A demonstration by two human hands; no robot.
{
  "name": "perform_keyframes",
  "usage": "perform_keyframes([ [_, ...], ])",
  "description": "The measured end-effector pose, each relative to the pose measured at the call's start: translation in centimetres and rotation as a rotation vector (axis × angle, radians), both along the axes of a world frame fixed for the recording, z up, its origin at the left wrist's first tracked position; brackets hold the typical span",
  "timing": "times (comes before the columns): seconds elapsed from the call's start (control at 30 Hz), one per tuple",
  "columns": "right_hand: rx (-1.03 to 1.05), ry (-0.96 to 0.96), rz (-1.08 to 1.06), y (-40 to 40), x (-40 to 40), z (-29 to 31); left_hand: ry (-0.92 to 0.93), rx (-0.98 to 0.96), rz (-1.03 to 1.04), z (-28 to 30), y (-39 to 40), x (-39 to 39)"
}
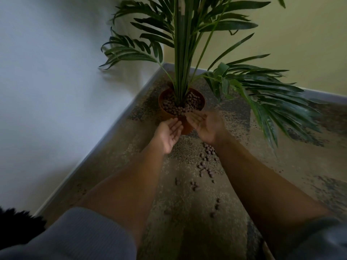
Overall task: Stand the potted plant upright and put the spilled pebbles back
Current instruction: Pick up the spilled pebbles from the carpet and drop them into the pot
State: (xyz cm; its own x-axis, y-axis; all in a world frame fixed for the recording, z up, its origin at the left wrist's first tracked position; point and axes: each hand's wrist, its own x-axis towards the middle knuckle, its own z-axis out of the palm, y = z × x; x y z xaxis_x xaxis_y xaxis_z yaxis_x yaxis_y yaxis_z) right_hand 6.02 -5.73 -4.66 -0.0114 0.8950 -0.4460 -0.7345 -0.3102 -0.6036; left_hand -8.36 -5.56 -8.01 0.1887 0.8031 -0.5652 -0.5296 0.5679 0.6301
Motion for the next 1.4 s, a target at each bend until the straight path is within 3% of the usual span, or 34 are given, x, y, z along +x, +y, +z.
perform_keyframes([
  [0.2,-0.171,-0.457,0.228,-2.7,0.1,-3.2,0.449,-0.02,-0.367,-2.4,-3.0,0.2],
  [0.3,-0.227,-0.784,0.38,-4.3,0.6,-5.5,0.649,-0.039,-0.495,-3.9,-3.9,0.0],
  [0.4,-0.098,-1.346,0.773,-6.3,1.2,-7.0,0.848,-0.006,-0.631,-5.6,-4.6,-0.5],
  [0.47,-0.013,-1.596,0.952,-7.6,1.2,-7.6,0.973,0.042,-0.737,-6.8,-5.2,-0.8],
  [0.67,0.231,-1.9,1.271,-9.4,0.4,-8.7,1.301,0.136,-0.952,-8.1,-6.7,-0.8],
  [0.77,0.345,-1.949,1.304,-10.1,0.2,-9.3,1.439,0.198,-1.004,-8.4,-7.1,-0.8],
  [0.97,0.375,-1.935,1.205,-10.8,0.3,-10.4,1.541,0.279,-1.01,-7.9,-7.6,-0.6],
  [1.17,0.382,-1.895,1.14,-11.1,0.5,-10.5,1.535,0.383,-1.05,-7.2,-8.1,-0.4],
  [1.33,0.264,-1.861,1.076,-11.2,0.2,-10.7,1.486,0.46,-1.015,-7.8,-8.4,-0.2],
  [1.4,0.155,-1.763,0.999,-11.2,0.4,-10.7,1.514,0.457,-1.018,-7.8,-8.5,0.1],
])
